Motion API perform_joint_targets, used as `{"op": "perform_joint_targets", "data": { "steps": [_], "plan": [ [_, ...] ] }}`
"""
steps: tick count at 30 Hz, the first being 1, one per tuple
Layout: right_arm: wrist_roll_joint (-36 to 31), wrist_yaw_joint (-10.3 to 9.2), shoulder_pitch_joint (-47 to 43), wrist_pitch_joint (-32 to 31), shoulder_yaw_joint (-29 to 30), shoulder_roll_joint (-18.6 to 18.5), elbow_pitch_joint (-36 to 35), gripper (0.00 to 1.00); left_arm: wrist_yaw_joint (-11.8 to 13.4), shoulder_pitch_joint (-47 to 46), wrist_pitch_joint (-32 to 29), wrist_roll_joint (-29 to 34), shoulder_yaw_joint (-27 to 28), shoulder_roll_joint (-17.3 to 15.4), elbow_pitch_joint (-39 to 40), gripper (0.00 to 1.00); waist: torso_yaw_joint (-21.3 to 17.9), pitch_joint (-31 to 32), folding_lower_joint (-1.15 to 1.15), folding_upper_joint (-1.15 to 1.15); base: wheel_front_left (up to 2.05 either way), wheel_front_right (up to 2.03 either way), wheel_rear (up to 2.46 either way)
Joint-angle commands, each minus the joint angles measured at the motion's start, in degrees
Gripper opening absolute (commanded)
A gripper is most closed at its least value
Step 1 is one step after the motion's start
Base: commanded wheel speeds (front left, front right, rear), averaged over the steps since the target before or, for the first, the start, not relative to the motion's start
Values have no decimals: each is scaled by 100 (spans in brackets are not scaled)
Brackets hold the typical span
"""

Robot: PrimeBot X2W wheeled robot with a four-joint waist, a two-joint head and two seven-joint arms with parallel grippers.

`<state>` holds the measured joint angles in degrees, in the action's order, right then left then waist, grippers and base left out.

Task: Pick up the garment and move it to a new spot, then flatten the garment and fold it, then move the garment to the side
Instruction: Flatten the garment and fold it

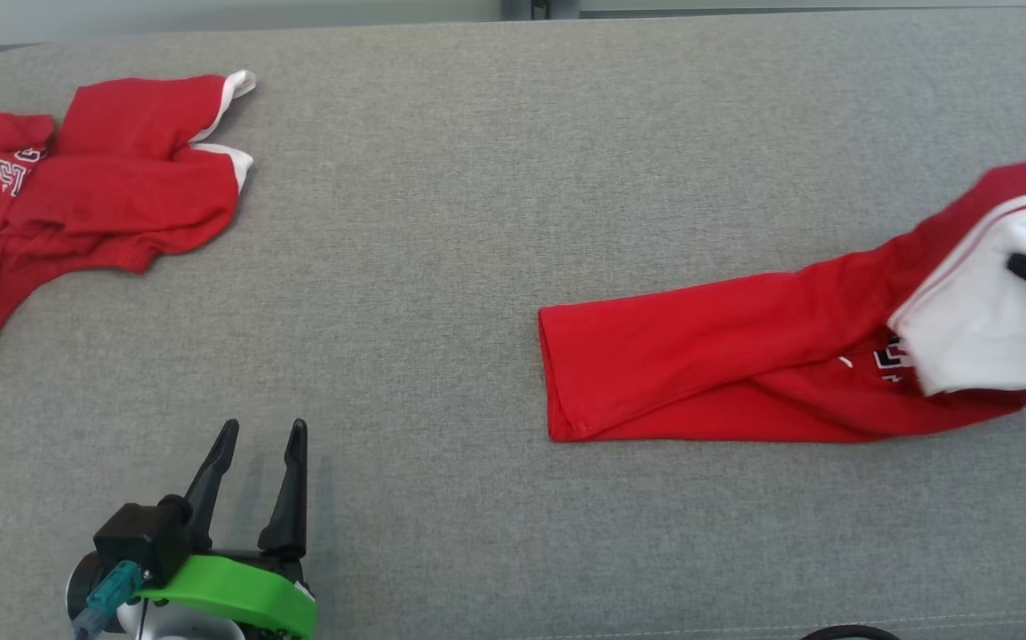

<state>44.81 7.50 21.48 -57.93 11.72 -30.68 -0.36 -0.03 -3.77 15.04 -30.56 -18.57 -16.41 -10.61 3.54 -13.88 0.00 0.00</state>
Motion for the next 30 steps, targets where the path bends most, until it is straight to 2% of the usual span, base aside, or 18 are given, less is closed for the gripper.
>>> {"op": "perform_joint_targets", "data": {
  "steps": [1,5,9,13,19,23,30],
  "plan": [
    [66,-2,-41,-38,-128,61,-207,0,-11,113,15,61,38,50,13,100,-161,32,0,0,0,0,0],
    [257,-2,-90,-99,-874,381,-937,0,-34,141,16,125,154,138,21,100,-331,62,0,0,0,0,0],
    [13,-2,-1,176,-1509,749,-1031,0,-88,113,16,203,205,236,14,100,-440,26,0,0,0,0,0],
    [-496,-2,139,751,-1945,1244,-546,0,-165,76,15,271,197,276,-58,100,-476,-30,0,0,0,0,0],
    [-1075,-2,331,1574,-2400,1962,559,0,-263,-22,16,345,190,349,-231,100,-411,-75,0,0,0,0,0],
    [-1201,-2,442,1908,-2693,2201,1092,0,-319,-60,16,369,175,390,-346,100,-332,-42,0,0,0,0,0],
    [-1173,-2,669,2301,-2955,2375,1663,0,-363,-3,15,411,214,441,-456,100,-253,98,0,0,0,0,0]
  ]
}}
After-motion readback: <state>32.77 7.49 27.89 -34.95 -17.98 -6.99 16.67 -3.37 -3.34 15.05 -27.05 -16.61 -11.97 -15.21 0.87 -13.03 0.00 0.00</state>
